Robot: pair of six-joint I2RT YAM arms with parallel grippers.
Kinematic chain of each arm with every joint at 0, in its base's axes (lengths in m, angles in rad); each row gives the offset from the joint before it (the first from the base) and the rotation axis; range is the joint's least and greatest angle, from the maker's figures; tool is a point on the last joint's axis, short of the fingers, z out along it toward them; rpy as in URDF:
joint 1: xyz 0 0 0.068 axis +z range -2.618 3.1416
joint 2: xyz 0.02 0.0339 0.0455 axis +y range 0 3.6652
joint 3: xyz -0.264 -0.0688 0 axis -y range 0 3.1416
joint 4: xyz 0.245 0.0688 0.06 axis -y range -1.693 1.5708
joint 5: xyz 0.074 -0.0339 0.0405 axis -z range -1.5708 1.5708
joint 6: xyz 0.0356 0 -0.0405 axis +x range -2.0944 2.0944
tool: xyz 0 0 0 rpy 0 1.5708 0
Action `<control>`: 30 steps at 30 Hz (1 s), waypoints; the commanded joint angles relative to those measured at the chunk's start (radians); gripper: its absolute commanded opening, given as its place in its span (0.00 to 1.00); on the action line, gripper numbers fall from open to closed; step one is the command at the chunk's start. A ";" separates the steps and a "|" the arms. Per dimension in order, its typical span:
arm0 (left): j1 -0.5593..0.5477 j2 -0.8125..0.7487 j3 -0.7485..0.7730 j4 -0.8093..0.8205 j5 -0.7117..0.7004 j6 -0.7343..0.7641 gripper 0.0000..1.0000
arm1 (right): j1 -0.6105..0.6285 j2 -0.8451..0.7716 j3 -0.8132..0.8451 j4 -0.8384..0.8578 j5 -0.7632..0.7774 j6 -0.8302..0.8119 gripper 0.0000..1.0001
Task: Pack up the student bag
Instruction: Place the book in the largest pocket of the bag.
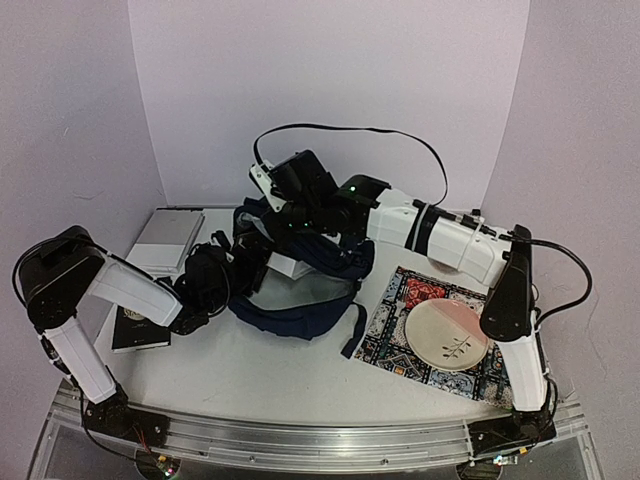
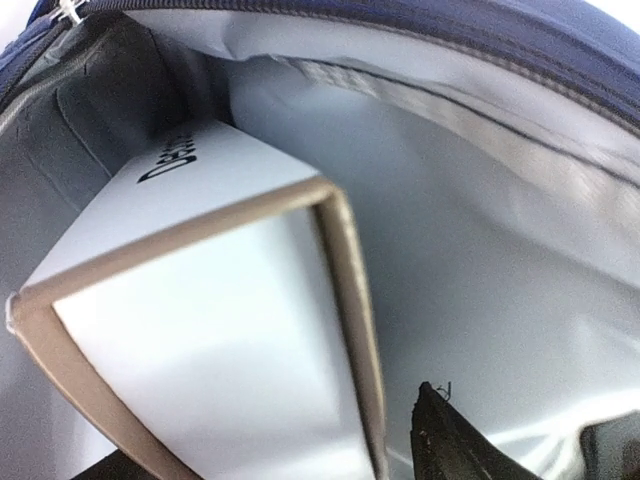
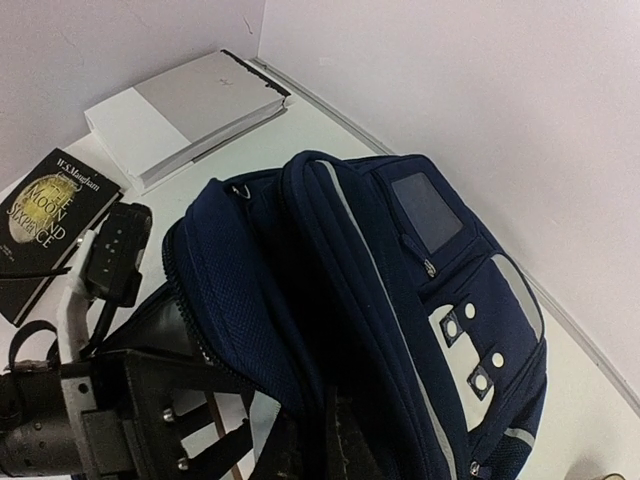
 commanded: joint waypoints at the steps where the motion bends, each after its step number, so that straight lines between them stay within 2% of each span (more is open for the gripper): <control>1: -0.006 -0.052 -0.022 0.056 0.041 0.002 0.74 | -0.019 0.011 0.063 0.102 0.033 -0.015 0.00; 8: -0.008 -0.051 -0.021 0.005 0.119 -0.038 0.76 | -0.022 0.017 0.059 0.102 0.028 -0.018 0.00; 13: -0.009 -0.074 0.065 -0.224 0.063 -0.002 0.73 | -0.023 0.025 0.067 0.102 0.019 -0.013 0.00; 21: -0.006 0.024 0.226 -0.427 0.060 0.082 0.72 | -0.023 0.037 0.071 0.102 0.015 -0.010 0.00; 26: -0.003 0.020 0.263 -0.548 0.050 0.164 0.75 | -0.026 0.023 0.038 0.102 0.040 -0.021 0.00; 30: -0.002 0.005 0.301 -0.706 0.028 0.232 0.81 | -0.030 0.014 0.023 0.102 0.058 -0.026 0.00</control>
